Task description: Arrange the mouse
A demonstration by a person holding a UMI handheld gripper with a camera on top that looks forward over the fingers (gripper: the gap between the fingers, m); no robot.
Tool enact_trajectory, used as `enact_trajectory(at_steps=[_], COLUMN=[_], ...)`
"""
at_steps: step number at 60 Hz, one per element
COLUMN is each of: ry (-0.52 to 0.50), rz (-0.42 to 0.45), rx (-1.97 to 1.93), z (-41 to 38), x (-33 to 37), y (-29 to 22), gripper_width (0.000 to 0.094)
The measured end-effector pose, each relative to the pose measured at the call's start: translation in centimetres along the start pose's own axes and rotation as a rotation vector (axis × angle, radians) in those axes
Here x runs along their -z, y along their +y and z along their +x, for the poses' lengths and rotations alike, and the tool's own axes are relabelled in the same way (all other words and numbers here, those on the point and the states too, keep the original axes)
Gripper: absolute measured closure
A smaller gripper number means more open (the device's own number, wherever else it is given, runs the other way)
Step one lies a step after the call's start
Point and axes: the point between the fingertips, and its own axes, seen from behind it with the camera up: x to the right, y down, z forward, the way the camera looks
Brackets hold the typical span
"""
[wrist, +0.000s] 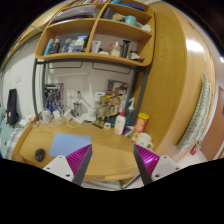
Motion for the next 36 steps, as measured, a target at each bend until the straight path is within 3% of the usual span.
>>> enact_trajectory(at_steps=[24,36], ry=[-0.360,-0.408], rz=[-0.111,-0.201], rx=[0.039,0.061], z=[-29.3,-38.4], x=[-1.5,-5.4], y=[10.2,14.3], gripper_width=[0.0088,0.0087])
